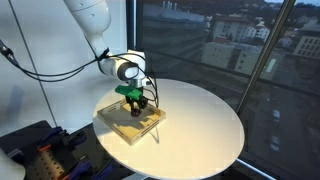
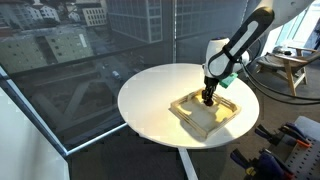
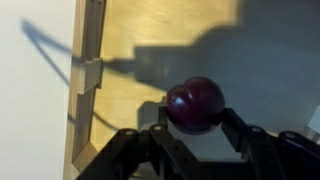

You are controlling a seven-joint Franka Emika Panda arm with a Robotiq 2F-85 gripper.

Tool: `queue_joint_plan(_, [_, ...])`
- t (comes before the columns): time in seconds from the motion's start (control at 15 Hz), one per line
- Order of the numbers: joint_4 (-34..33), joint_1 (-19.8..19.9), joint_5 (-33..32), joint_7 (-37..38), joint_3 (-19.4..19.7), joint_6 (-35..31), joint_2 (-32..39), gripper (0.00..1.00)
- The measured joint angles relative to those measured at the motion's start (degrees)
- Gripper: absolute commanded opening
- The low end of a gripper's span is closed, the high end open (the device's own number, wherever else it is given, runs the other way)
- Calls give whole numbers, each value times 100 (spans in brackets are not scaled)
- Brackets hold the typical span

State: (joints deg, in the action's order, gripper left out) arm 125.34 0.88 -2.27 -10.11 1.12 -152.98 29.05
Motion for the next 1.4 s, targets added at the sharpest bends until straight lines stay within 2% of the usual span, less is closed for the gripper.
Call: queue_joint_plan(1.4, [-5,39,-54,12,46,1101,-946,33])
